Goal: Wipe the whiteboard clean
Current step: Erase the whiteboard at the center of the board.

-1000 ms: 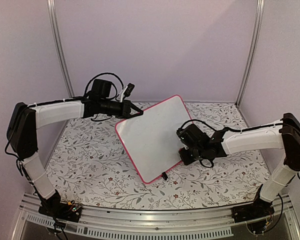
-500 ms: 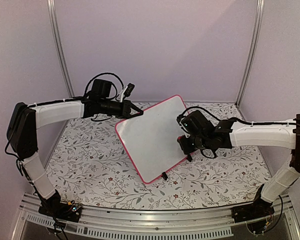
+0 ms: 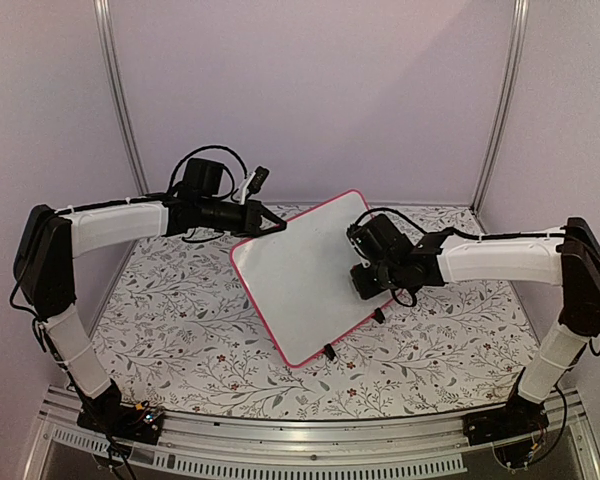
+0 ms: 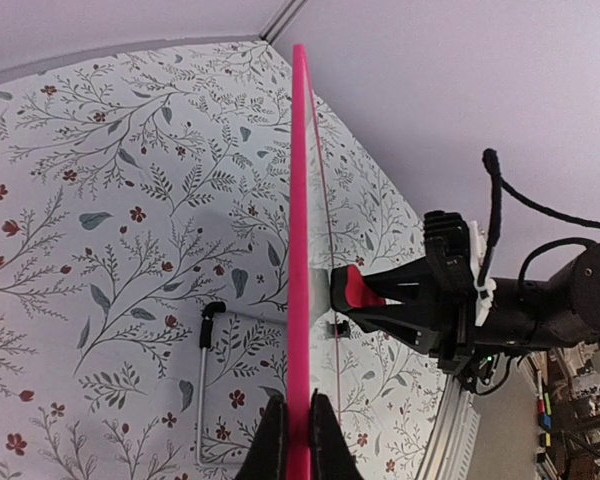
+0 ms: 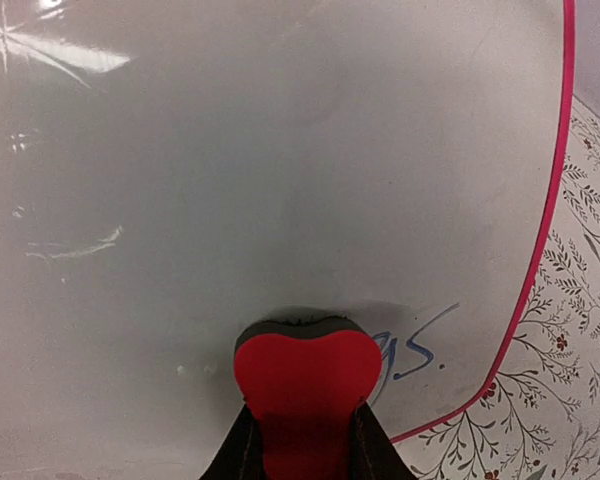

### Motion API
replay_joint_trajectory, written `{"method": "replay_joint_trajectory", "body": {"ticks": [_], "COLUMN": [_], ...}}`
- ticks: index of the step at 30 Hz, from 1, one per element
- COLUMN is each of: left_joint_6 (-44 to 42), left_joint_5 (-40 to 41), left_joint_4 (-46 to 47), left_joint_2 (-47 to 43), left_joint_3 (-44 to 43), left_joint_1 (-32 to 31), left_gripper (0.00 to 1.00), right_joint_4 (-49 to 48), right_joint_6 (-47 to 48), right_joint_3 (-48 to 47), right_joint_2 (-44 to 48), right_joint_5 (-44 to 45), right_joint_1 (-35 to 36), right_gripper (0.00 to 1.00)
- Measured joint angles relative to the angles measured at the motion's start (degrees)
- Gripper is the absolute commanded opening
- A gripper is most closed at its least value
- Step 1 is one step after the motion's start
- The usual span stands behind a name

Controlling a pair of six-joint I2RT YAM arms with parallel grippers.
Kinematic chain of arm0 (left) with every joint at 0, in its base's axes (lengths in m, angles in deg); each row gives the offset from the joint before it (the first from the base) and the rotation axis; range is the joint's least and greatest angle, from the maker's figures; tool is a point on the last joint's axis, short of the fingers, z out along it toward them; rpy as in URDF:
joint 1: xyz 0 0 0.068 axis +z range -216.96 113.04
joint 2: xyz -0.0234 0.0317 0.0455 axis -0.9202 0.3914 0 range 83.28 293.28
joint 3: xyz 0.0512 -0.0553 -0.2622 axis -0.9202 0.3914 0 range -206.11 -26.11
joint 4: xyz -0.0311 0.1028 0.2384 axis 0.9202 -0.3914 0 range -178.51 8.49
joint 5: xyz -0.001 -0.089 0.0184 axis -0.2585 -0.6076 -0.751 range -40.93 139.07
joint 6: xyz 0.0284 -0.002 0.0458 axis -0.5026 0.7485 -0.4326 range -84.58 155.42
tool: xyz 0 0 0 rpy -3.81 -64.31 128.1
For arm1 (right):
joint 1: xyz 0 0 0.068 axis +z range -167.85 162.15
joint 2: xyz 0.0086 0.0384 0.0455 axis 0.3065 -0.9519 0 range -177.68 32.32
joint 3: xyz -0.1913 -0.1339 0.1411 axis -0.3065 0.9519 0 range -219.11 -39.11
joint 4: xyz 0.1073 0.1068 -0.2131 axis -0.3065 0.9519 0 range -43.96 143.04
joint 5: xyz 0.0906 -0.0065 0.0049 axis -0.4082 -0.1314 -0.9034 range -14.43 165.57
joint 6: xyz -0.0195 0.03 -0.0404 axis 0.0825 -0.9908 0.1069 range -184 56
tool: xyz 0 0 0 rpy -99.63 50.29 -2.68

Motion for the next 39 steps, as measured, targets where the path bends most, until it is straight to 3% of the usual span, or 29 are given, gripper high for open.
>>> {"method": "replay_joint_trajectory", "body": {"ticks": [24,32,39], "left_joint_6": [0.04,-0.04,-0.04], "left_joint_5": [0.00,-0.17,-0.20], "left_joint_4": [0.00,0.04,0.04], "left_joint_2": [0.00,0.00,0.00], "left_joint_3": [0.00,0.00,0.00], "left_joint_1": [0.00,0.00,0.00], "left_gripper": [0.00,0.00,0.00], "right_joint_4": [-3.10,-0.96,-1.46], "right_joint_6": [-2.86,-2.56,-0.74], "right_joint_3": [12.15,11.23,4.13], "right_joint_2": [3.15,6.60,7.96], "right_joint_5": [-0.42,-1.33,-2.14], "right_joint_1": [0.00,-0.13,-2.89], "right_gripper": [0.00,0.00,0.00]}}
